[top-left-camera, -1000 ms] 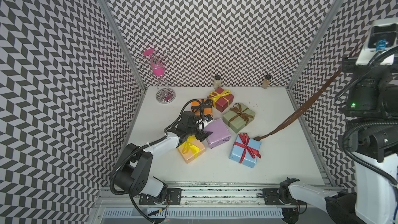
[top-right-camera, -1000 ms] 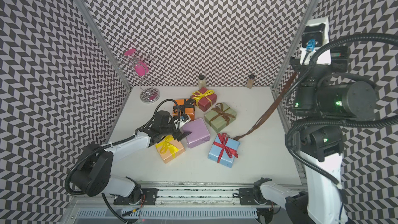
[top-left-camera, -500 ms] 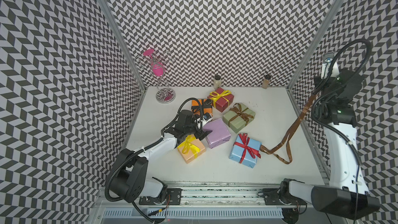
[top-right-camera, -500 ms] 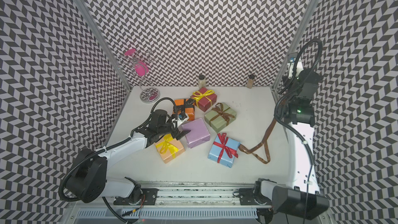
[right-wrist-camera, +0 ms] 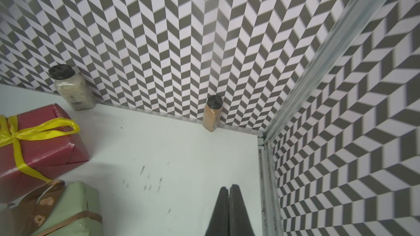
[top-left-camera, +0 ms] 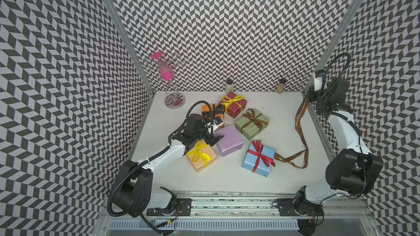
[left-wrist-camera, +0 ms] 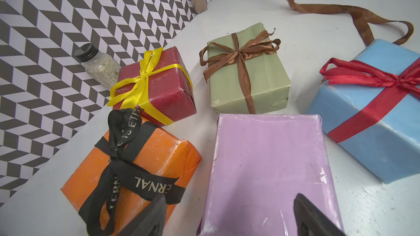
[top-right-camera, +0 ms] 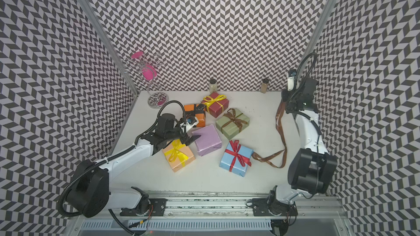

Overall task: Untie the ribbon bows on the gift boxes
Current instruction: Place the ribbon at the center of the board.

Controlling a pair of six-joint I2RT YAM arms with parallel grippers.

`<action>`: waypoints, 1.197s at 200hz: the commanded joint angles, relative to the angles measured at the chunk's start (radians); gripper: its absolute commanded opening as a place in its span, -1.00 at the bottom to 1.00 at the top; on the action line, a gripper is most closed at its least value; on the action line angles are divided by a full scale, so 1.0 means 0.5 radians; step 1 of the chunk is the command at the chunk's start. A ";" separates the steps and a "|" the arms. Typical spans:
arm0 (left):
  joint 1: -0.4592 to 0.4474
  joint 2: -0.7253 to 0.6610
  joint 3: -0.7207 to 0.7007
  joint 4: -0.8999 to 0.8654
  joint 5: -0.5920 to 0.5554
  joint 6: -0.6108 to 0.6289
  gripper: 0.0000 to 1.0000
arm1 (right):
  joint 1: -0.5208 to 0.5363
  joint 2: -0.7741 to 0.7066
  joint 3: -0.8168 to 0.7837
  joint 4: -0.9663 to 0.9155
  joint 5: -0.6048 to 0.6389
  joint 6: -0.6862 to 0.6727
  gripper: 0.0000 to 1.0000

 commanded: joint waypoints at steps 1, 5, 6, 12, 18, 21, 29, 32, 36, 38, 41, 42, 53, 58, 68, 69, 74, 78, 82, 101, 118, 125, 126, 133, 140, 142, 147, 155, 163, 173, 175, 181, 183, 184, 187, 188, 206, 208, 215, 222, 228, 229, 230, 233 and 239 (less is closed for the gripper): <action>0.010 -0.071 -0.007 -0.021 0.024 0.007 0.76 | 0.029 0.137 0.005 0.074 -0.070 0.084 -1.00; 0.008 -0.077 -0.009 -0.023 0.024 0.007 0.76 | 0.036 0.165 0.005 0.062 -0.070 0.083 -1.00; 0.009 -0.078 -0.010 -0.024 0.025 0.007 0.76 | 0.038 0.173 0.005 0.059 -0.070 0.082 -1.00; 0.008 -0.084 -0.011 -0.025 0.024 0.008 0.76 | 0.052 0.214 0.010 0.041 -0.062 0.078 -1.00; 0.010 -0.090 -0.014 -0.025 0.021 0.005 0.76 | 0.065 0.254 0.014 0.028 -0.051 0.077 -1.00; 0.008 -0.093 -0.014 -0.024 0.020 0.004 0.76 | 0.072 0.273 0.016 0.021 -0.045 0.076 -1.00; 0.009 -0.094 -0.014 -0.027 0.012 0.001 0.76 | 0.088 0.322 0.020 0.011 -0.035 0.077 -1.00; 0.009 -0.098 -0.013 -0.031 0.008 0.001 0.76 | 0.092 0.340 0.020 0.006 -0.031 0.080 -1.00; 0.009 -0.099 -0.011 -0.033 0.001 0.000 0.76 | 0.095 0.362 0.022 0.002 -0.027 0.080 -1.00; 0.010 -0.099 -0.011 -0.036 -0.003 0.000 0.76 | 0.098 0.373 0.023 -0.001 -0.023 0.080 -1.00; 0.010 -0.101 -0.011 -0.036 -0.008 -0.002 0.76 | 0.100 0.391 0.027 -0.006 -0.021 0.083 -1.00; 0.008 -0.102 -0.011 -0.038 -0.009 -0.002 0.76 | 0.101 0.396 0.028 -0.007 -0.021 0.086 -1.00; 0.008 -0.106 -0.008 -0.050 -0.032 -0.002 0.76 | 0.105 0.458 0.049 -0.035 -0.024 0.093 -1.00; 0.010 -0.108 -0.008 -0.058 -0.041 -0.003 0.76 | 0.105 0.485 0.062 -0.058 -0.024 0.094 -0.99; 0.010 -0.117 -0.019 -0.064 -0.068 -0.002 0.76 | 0.105 0.553 0.105 -0.113 -0.010 0.088 -0.95; 0.010 -0.119 -0.018 -0.065 -0.071 -0.002 0.76 | 0.105 0.560 0.110 -0.120 -0.006 0.089 -0.94; 0.009 -0.124 -0.025 -0.067 -0.085 0.000 0.76 | 0.105 0.589 0.133 -0.158 0.005 0.088 -0.93; 0.007 -0.129 -0.030 -0.068 -0.098 -0.004 0.76 | 0.105 0.615 0.149 -0.179 0.012 0.084 -0.92; 0.011 -0.133 -0.037 -0.066 -0.108 -0.005 0.76 | 0.105 0.637 0.166 -0.199 0.016 0.072 -0.89; 0.026 -0.148 -0.059 -0.055 -0.138 -0.013 0.76 | 0.108 0.693 0.192 -0.235 0.014 0.049 -0.52; 0.045 -0.145 -0.061 -0.058 -0.134 -0.026 0.76 | 0.116 0.675 0.184 -0.232 0.002 0.032 -0.02; 0.052 -0.145 -0.060 -0.056 -0.133 -0.030 0.76 | 0.122 0.653 0.182 -0.232 0.003 0.022 0.15; 0.054 -0.145 -0.059 -0.056 -0.130 -0.030 0.76 | 0.124 0.650 0.182 -0.232 0.005 0.020 0.16; 0.055 -0.146 -0.059 -0.056 -0.125 -0.030 0.76 | 0.134 0.624 0.181 -0.234 0.019 0.006 0.27; 0.055 -0.145 -0.056 -0.060 -0.124 -0.027 0.76 | 0.148 0.591 0.186 -0.247 0.041 -0.012 0.35; 0.054 -0.146 -0.057 -0.062 -0.122 -0.027 0.76 | 0.152 0.581 0.186 -0.250 0.047 -0.019 0.37; 0.054 -0.148 -0.054 -0.066 -0.121 -0.024 0.76 | 0.165 0.555 0.187 -0.263 0.065 -0.037 0.41; 0.054 -0.149 -0.054 -0.069 -0.121 -0.014 0.76 | 0.188 0.500 0.181 -0.286 0.088 -0.081 0.45; 0.051 -0.154 -0.054 -0.076 -0.115 0.002 0.76 | 0.212 0.441 0.166 -0.327 0.097 -0.146 0.46; 0.053 -0.165 -0.054 -0.078 -0.110 0.007 0.76 | 0.240 0.353 0.124 -0.412 0.045 -0.262 0.46; 0.051 -0.167 -0.052 -0.080 -0.109 0.007 0.76 | 0.244 0.339 0.114 -0.427 0.022 -0.290 0.45; 0.053 -0.172 -0.051 -0.083 -0.108 0.007 0.76 | 0.253 0.288 0.077 -0.507 -0.066 -0.373 0.45; 0.052 -0.173 -0.051 -0.082 -0.108 0.007 0.76 | 0.253 0.261 0.063 -0.539 -0.103 -0.400 0.45; 0.051 -0.175 -0.051 -0.083 -0.108 0.007 0.76 | 0.254 0.250 0.059 -0.553 -0.122 -0.416 0.45; 0.051 -0.175 -0.054 -0.083 -0.106 0.007 0.76 | 0.255 0.226 0.039 -0.604 -0.184 -0.462 0.45; 0.050 -0.176 -0.051 -0.083 -0.104 0.007 0.76 | 0.255 0.214 0.032 -0.622 -0.205 -0.478 0.45; 0.051 -0.185 -0.051 -0.077 -0.081 0.003 0.76 | 0.260 0.062 -0.089 -0.971 -0.534 -0.761 0.45; 0.050 -0.185 -0.049 -0.073 -0.077 0.000 0.76 | 0.261 0.048 -0.108 -1.007 -0.556 -0.792 0.45; 0.050 -0.180 -0.045 -0.076 -0.065 -0.007 0.77 | 0.274 -0.004 -0.164 -1.116 -0.591 -0.858 0.45; 0.052 -0.171 -0.031 -0.082 -0.051 -0.014 0.76 | 0.292 -0.054 -0.225 -1.182 -0.564 -0.872 0.44; 0.051 -0.162 -0.017 -0.094 -0.032 -0.017 0.76 | 0.306 -0.102 -0.284 -1.224 -0.527 -0.874 0.43; 0.050 -0.160 -0.016 -0.095 -0.030 -0.017 0.77 | 0.307 -0.110 -0.293 -1.228 -0.521 -0.874 0.42; 0.052 -0.159 -0.013 -0.097 -0.026 -0.017 0.76 | 0.308 -0.118 -0.304 -1.232 -0.516 -0.871 0.42; 0.051 -0.152 -0.003 -0.103 -0.015 -0.018 0.77 | 0.310 -0.140 -0.336 -1.235 -0.502 -0.863 0.41; 0.051 -0.141 0.011 -0.121 0.007 -0.017 0.77 | 0.310 -0.185 -0.401 -1.241 -0.478 -0.846 0.38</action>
